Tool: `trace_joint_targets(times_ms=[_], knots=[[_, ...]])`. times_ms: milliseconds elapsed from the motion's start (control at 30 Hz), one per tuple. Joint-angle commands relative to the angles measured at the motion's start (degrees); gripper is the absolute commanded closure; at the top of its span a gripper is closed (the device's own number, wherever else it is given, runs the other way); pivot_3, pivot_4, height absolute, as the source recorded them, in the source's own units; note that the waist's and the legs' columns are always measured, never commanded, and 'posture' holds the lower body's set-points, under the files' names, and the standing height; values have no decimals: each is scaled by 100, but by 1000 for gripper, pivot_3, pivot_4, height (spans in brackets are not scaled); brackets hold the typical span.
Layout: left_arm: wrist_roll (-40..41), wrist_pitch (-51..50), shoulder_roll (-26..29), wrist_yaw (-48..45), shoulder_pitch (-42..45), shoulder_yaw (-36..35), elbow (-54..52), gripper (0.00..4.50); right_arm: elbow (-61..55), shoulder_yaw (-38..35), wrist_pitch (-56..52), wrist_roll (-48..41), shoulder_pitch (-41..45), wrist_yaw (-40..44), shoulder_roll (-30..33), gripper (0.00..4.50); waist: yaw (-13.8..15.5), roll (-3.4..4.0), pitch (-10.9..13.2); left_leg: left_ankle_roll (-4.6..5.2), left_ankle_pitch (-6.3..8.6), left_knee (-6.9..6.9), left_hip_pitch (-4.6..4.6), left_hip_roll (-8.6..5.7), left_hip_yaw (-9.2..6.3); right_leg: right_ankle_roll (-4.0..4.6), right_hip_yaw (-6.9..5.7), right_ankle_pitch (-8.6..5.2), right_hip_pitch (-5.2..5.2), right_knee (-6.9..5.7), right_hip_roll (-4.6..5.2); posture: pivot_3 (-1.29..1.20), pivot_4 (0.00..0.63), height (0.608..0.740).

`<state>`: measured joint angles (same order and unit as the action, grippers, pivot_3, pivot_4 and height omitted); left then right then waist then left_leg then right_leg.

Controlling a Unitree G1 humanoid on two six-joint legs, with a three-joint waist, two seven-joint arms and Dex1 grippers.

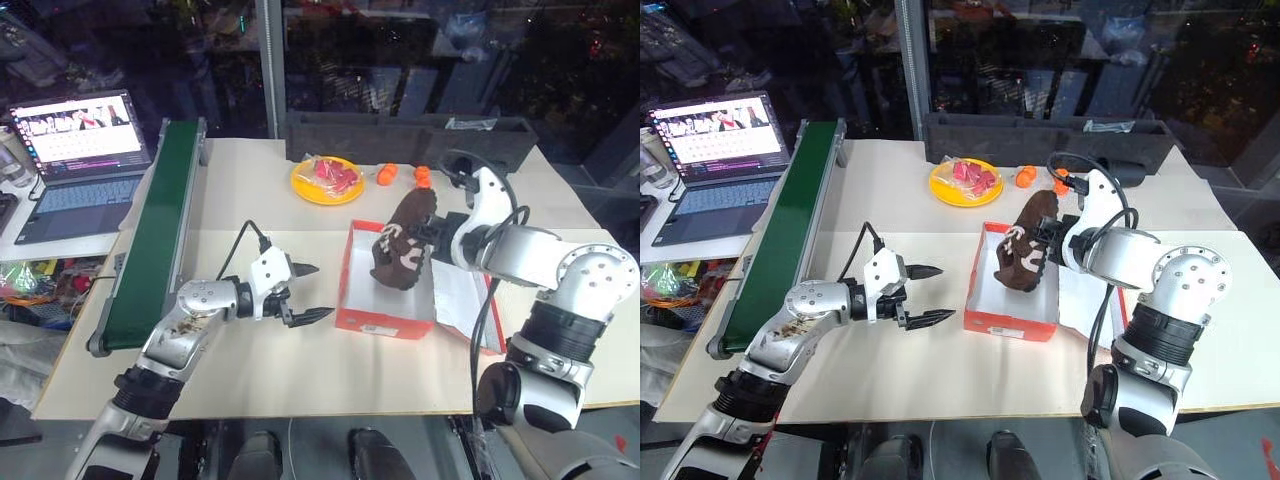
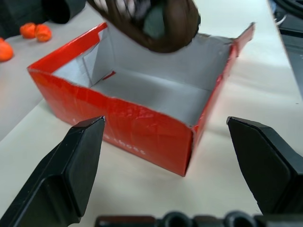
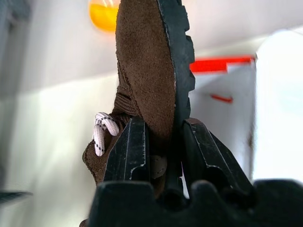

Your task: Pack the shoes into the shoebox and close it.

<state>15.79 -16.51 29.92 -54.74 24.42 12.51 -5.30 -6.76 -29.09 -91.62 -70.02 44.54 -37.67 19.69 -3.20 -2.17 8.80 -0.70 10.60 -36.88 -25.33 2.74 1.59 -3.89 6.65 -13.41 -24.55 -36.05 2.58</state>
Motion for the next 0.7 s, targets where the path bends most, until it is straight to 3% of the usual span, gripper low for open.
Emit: trace_joint_targets(times_ms=[33, 367, 433, 467, 700], knots=[[-119, 217, 61, -83, 76, -30, -65, 99, 37, 133, -88, -197, -301, 17, 246, 3607, 3, 0, 0, 0, 0, 0, 0, 0, 0, 0, 0, 0, 0, 1, 0, 0, 150, 719], [-280, 223, 27, -39, 65, -36, -169, 99, 561, 73, -88, 323, -512, 149, 195, 3607, -41, 0, 0, 0, 0, 0, 5, 1, 1, -1, 4, 0, 2, -3, -3, 0, 150, 719], [-295, 209, 17, 16, 56, -59, -183, 0, 551, 55, -88, 410, -511, 180, 106, 2911, -40, 0, 0, 0, 0, 0, 4, 1, 1, -1, 4, 0, 2, -2, -3, 0, 150, 719], [-302, 212, 19, 28, 52, -62, -192, 0, 547, 39, -88, 441, -514, 196, 58, 2869, -41, 0, 0, 0, 0, 0, 4, 0, 1, -1, 3, 0, 2, -2, -2, 0, 150, 719], [-341, 245, 11, 59, 89, -61, -182, 0, 511, -243, -88, 714, -315, 169, -389, 534, -42, 1, 0, 0, 0, -1, 5, 1, 0, -2, 3, 0, 3, -4, -3, 0, 150, 719]])
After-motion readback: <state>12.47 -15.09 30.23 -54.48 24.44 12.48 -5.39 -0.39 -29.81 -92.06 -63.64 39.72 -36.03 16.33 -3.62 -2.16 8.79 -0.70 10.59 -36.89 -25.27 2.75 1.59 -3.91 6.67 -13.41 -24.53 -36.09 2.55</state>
